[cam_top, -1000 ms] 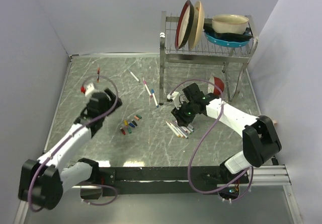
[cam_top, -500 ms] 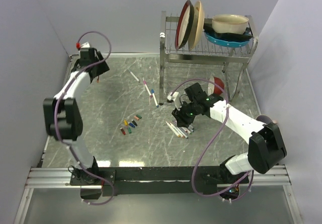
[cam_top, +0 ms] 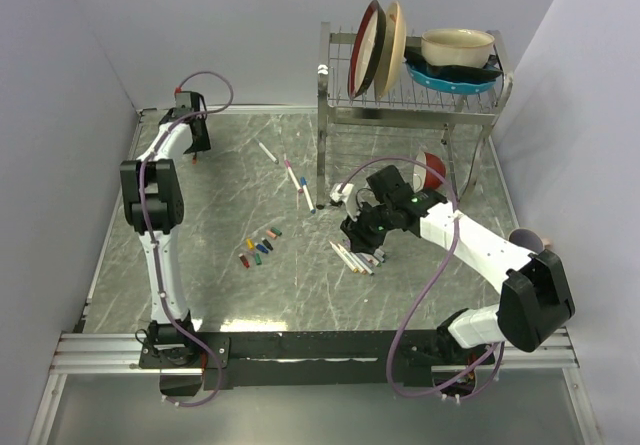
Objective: Open the pen caps
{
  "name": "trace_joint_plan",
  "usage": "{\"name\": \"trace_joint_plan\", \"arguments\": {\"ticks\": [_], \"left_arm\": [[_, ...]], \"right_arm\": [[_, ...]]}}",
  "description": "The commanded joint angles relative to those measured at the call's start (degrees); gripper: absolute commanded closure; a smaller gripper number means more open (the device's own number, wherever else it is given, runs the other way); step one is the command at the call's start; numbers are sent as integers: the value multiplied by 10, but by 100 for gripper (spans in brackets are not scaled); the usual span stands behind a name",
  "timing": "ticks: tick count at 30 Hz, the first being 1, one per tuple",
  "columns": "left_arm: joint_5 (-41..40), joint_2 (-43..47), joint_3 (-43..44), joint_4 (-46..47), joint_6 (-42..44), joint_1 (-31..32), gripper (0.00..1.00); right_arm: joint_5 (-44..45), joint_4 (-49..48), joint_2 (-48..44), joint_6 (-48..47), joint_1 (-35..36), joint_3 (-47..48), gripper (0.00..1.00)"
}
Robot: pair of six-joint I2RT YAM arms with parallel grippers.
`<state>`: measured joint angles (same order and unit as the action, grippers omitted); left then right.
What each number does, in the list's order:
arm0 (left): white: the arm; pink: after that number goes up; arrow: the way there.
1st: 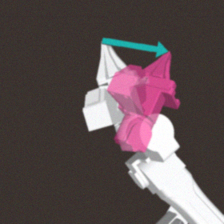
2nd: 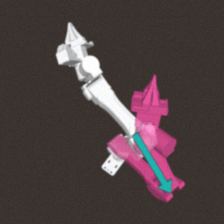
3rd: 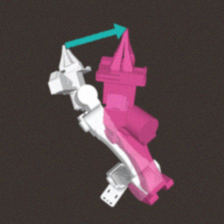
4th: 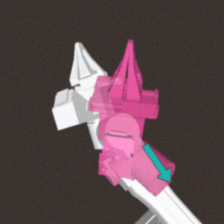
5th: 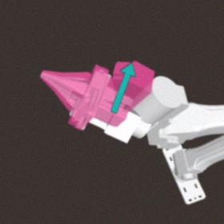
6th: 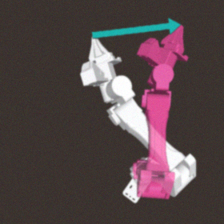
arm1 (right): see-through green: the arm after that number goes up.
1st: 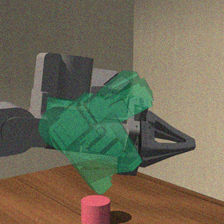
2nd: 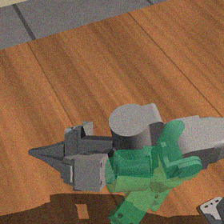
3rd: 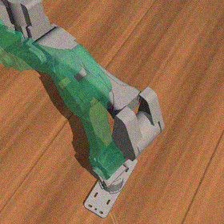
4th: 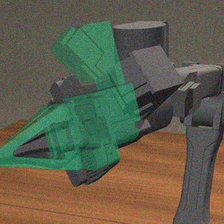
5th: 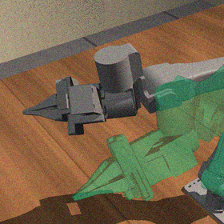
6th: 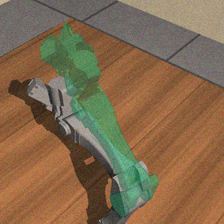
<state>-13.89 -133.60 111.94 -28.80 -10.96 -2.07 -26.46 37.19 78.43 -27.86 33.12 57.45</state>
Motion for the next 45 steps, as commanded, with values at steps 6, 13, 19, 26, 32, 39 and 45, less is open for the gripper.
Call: {"name": "trace_joint_plan", "arguments": {"ticks": [6,13,19,26,32,39,45], "left_arm": [[-18,-82,142,-42,40,-10,54],[7,-108,153,-51,38,-16,59],[42,-118,146,-69,18,-23,72],[84,-70,67,-51,-40,-28,96],[184,85,-124,55,-139,-39,99],[322,382,-484,353,-329,-26,99],[328,681,-801,529,-419,59,99]], "right_arm": [[4,8,-2,-18,25,30,52],[6,9,2,-20,28,30,52],[6,9,4,-21,33,31,52],[-1,10,1,-22,35,33,52],[-21,9,-11,-21,34,33,52],[-73,-16,-56,-8,14,18,53],[-137,-74,-129,29,-15,-17,55]]}}
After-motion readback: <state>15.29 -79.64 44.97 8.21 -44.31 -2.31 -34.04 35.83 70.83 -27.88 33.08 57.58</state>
